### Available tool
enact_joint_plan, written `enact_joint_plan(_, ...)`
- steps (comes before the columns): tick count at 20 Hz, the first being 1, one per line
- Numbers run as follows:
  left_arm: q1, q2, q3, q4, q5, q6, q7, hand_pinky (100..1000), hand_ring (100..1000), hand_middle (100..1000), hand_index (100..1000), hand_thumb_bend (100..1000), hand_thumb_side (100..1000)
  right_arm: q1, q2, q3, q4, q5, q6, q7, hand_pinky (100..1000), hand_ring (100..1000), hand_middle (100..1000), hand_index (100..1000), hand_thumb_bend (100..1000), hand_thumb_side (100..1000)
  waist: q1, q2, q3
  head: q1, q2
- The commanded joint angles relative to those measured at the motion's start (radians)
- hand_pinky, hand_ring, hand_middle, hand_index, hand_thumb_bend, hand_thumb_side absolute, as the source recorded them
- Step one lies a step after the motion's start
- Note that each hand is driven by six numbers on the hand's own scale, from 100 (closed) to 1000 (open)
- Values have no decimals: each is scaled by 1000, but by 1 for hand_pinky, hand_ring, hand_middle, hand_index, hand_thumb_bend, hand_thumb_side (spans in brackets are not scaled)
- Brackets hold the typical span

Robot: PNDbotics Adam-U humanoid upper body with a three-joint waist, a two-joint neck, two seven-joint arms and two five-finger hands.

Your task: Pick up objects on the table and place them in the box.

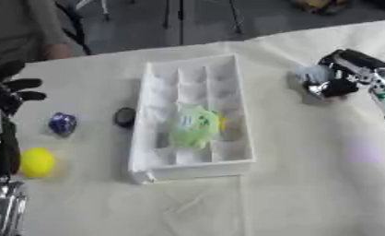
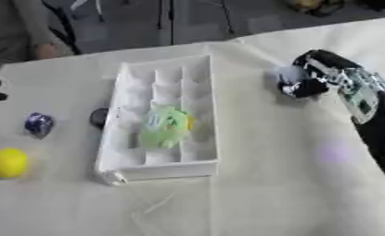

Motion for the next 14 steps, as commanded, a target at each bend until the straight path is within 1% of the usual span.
enact_joint_plan(1, -5, 14, 2, -10, 3, -1, -2, 596, 660, 752, 766, 591, 866, -17, -23, 0, -72, -32, -1, -22, 370, 400, 474, 660, 428, 464, 7, -6, -3, -1, 1)
enact_joint_plan(5, -4, 14, 1, -10, 2, -2, -3, 596, 661, 752, 766, 591, 866, -15, -35, 14, -172, -60, 25, -49, 375, 404, 477, 663, 431, 474, 6, -8, -6, -3, 2)
enact_joint_plan(6, -4, 14, 1, -10, 2, -2, -3, 597, 661, 752, 767, 590, 866, -14, -36, 16, -185, -65, 32, -50, 386, 411, 476, 665, 423, 501, 6, -8, -6, -3, 2)
enact_joint_plan(7, -3, 14, 1, -10, 2, -2, -3, 597, 661, 752, 767, 590, 866, -26, -37, 19, -237, -72, 28, -66, 386, 412, 477, 665, 415, 508, 6, -10, -6, -3, 2)
enact_joint_plan(10, -2, 14, 1, -10, 1, -2, -3, 597, 661, 752, 767, 590, 866, -25, -47, 38, -383, -95, 59, -94, 387, 414, 478, 665, 395, 516, 4, -12, -7, -4, 2)
enact_joint_plan(11, -2, 14, 1, -10, 1, -2, -3, 598, 662, 752, 767, 590, 866, -27, -48, 46, -423, -102, 67, -96, 388, 416, 480, 666, 382, 516, 4, -13, -6, -5, 2)
enact_joint_plan(14, -2, 14, 0, -10, 0, -2, -3, 598, 663, 753, 767, 589, 866, -28, -51, 64, -513, -118, 89, -90, 389, 418, 482, 668, 380, 519, 2, -14, -4, -6, 2)
